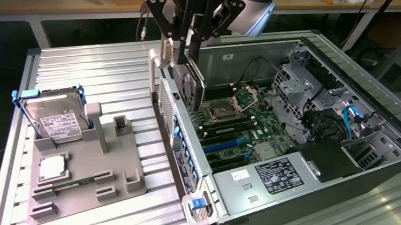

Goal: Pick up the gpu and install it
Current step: 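Pick up the gpu and move the gpu toward the slot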

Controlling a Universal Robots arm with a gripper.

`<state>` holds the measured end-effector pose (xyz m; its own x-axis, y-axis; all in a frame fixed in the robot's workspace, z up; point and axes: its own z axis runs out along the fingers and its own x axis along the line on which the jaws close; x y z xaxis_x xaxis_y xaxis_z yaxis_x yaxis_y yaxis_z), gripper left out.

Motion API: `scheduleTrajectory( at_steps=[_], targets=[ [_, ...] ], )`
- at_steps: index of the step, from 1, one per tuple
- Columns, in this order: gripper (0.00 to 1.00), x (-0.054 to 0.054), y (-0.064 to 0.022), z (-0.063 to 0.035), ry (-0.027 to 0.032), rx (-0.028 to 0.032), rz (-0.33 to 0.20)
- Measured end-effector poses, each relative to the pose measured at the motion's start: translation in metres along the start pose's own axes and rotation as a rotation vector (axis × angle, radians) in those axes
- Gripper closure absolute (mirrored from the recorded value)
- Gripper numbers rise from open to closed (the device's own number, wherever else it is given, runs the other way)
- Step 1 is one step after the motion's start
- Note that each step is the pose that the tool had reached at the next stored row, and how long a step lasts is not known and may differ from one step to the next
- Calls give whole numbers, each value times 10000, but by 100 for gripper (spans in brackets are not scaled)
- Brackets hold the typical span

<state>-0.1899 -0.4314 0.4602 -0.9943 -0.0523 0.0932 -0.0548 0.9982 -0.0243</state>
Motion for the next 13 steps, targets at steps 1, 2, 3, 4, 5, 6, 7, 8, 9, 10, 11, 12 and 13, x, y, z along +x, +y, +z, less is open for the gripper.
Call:
scheduleTrajectory(
  at_steps=[1, 2, 3, 4, 5, 6, 7, 8, 9, 10, 11, 12, 13],
  targets=[
    [73, -34, -2, -8, 23, 0, -1],
    [73, -67, -4, -15, 46, -1, -3],
    [73, -99, -6, -22, 68, -3, -4],
    [73, -126, -8, -29, 88, -3, -3],
    [73, -166, -10, -38, 113, -5, -3],
    [73, -204, -13, -46, 140, -6, -5],
    [73, -245, -16, -56, 168, -8, -7],
    [73, -281, -18, -64, 194, -10, -7],
    [73, -316, -20, -72, 219, -11, -7],
    [73, -348, -22, -78, 241, -12, -8],
    [73, -385, -25, -86, 268, -13, -10],
    [73, -417, -27, -92, 290, -15, -11],
    [73, -448, -28, -99, 312, -16, -10]
  ],
)
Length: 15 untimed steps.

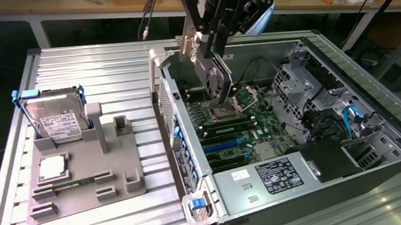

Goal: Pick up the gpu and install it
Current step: 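Pick up the gpu and move the gpu toward the slot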

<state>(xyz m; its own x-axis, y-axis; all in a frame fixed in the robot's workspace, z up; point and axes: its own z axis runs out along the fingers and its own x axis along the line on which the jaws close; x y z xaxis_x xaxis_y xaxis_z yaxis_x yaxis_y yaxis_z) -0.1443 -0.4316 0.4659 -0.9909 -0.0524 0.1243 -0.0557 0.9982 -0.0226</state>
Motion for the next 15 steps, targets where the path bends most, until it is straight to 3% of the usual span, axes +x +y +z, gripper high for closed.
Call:
scheduleTrajectory(
  at_steps=[6, 10, 12, 13, 14, 15],
  targets=[
    [73, -192, -12, -40, 101, -6, -2],
    [73, -371, -22, -62, 83, -4, -2],
    [73, -441, -26, -72, -4, 1, 0],
    [73, -469, -27, -76, -92, 7, 3],
    [73, -491, -29, -78, -212, 12, 7],
    [73, -511, -30, -79, -378, 20, 11]
  ],
)
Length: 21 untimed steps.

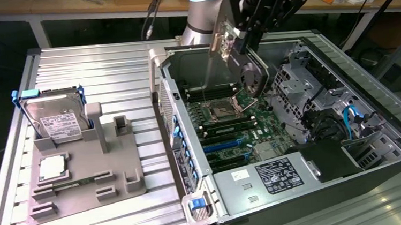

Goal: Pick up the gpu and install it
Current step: 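Pick up the gpu and move the gpu toward the slot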

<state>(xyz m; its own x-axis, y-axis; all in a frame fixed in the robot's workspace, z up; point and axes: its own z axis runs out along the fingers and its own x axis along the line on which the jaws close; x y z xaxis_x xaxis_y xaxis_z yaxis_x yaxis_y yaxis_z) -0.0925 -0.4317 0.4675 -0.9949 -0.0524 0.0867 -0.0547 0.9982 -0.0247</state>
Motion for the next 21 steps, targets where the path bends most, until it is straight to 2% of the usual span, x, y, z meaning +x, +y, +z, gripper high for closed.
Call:
scheduleTrajectory(
  at_steps=[1, 4, 5, 6, 13, 18, 21],
  targets=[
    [73, -16, -1, -1, -147, 5, 5],
    [73, -75, -4, -7, -672, 35, 19],
    [73, -93, -5, -9, -801, 43, 22],
    [73, -104, -5, -8, -839, 44, 24],
    [73, -280, -15, -24, -838, 45, 24],
    [73, -437, -24, -37, -803, 43, 23],
    [73, -455, -25, -39, -799, 43, 23]
  ],
)
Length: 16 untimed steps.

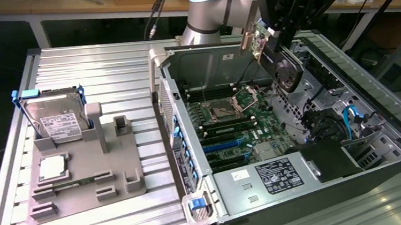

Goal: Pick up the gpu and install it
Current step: 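Pick up the gpu and move the gpu toward the slot, then insert the gpu into the slot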

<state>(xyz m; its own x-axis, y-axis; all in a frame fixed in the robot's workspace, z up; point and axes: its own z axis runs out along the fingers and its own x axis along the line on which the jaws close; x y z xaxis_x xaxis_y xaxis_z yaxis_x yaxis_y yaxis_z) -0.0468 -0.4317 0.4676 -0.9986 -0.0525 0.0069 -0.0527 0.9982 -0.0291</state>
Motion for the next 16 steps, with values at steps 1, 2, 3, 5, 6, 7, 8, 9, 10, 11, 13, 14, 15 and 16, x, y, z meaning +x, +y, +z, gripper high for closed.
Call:
scheduleTrajectory(
  at_steps=[1, 2, 3, 5, 6, 7, 8, 9, 10, 11, 13, 14, 15, 16],
  targets=[
    [73, 0, 0, 0, 0, 0, 1],
    [73, 0, 1, 0, 0, 0, 0],
    [73, 0, 1, 0, 0, 0, 1],
    [73, 0, 1, 0, 0, 0, 0],
    [73, 0, 1, 0, 0, 0, 1],
    [73, 0, 1, 0, 0, 0, 1],
    [73, 0, 1, 0, 0, 0, 1],
    [73, 0, 1, 0, -1, 0, 1],
    [73, 0, 0, 0, 0, 0, 0],
    [73, 0, 1, 0, 0, 0, 0],
    [73, 0, -1, 1, -1, -2, 2],
    [73, 0, -1, 0, 0, -1, -19],
    [73, 0, -1, 1, -3, 0, -113],
    [73, 0, -2, 1, -8, 1, -287]
  ],
)
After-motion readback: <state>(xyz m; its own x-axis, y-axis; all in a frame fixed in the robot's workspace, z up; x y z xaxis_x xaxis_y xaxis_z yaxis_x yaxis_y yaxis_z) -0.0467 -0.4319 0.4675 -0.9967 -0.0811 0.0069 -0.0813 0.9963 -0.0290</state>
